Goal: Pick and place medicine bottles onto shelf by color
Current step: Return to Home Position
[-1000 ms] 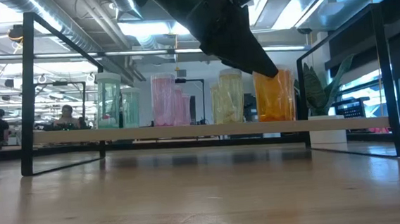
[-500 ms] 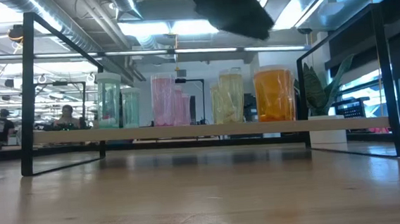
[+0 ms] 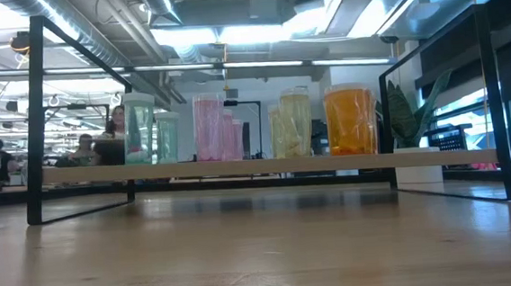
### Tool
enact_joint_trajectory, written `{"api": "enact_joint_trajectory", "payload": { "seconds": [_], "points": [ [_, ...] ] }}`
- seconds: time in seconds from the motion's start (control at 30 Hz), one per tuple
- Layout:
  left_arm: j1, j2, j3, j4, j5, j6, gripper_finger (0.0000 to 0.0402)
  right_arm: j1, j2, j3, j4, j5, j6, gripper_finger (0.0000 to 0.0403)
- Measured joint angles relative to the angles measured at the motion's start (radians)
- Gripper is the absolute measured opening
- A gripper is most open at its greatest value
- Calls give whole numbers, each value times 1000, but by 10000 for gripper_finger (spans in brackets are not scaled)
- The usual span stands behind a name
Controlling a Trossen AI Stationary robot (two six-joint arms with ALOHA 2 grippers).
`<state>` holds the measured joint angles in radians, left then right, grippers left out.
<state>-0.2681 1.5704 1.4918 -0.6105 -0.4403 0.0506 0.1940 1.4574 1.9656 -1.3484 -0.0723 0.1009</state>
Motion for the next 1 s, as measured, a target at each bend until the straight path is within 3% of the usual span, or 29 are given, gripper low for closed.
{"api": "enact_joint_trajectory", "payload": {
  "seconds": [0.3,0.47,0.63,0.7,0.87,1.0],
  "points": [
    [-37,-255,0,-221,-53,-156,7,0,0,0,7,0,-1,268],
    [-84,-374,0,-355,-93,-247,7,0,0,0,31,0,-30,268],
    [-146,-460,0,-508,-205,-339,3,0,9,0,133,4,-47,268],
    [-171,-486,-2,-559,-262,-368,3,0,11,0,129,56,-70,263],
    [-231,-577,-68,-597,-336,-436,2,-1,9,0,89,270,-85,210],
    [-262,-664,-157,-577,-345,-442,1,0,-2,0,76,283,-154,132]
  ]
}}
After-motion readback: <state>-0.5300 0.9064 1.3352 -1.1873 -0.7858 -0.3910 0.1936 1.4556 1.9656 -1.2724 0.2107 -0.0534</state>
